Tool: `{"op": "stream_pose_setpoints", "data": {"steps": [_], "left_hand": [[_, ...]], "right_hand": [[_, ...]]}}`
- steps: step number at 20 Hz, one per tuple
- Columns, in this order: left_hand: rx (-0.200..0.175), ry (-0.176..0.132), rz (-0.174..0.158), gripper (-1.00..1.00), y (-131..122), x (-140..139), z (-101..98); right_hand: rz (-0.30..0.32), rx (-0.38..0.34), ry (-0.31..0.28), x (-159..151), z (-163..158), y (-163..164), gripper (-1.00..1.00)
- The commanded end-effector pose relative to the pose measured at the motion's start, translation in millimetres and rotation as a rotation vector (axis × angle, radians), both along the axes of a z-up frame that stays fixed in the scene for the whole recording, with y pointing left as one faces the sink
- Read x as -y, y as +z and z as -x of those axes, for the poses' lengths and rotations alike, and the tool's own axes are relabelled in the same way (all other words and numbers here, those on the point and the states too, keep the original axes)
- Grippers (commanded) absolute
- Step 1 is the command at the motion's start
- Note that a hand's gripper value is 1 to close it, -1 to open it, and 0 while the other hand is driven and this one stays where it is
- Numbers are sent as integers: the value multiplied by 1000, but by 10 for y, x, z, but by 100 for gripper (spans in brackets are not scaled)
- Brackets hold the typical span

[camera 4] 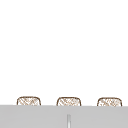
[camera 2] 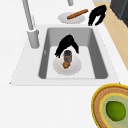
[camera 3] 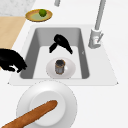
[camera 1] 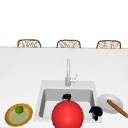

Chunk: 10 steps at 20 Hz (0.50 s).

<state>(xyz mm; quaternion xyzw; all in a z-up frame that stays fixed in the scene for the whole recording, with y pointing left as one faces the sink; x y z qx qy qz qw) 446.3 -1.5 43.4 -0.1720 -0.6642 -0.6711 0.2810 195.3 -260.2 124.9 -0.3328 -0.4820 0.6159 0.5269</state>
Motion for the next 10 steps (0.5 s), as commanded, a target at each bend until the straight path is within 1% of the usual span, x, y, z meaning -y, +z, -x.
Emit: {"op": "stream_pose_setpoints", "data": {"steps": [1,2,3,5,8,9,10], "left_hand": [[40,-37,0,-100,60,-185,108],[42,-41,7,-100,73,-215,123],[33,-41,24,-100,57,-251,144],[26,-49,25,-100,53,-337,160],[48,-67,9,-100,137,-455,151],[64,-74,13,-100,191,-478,150],[66,-78,16,-100,267,-508,153]], "right_hand": [[0,0,0,0,0,0,0],[0,0,0,0,0,0,0],[0,0,0,0,0,0,0],[0,0,0,0,0,0,0],[0,0,0,0,0,0,0],[0,0,0,0,0,0,0],[0,0,0,0,0,0,0]]}}
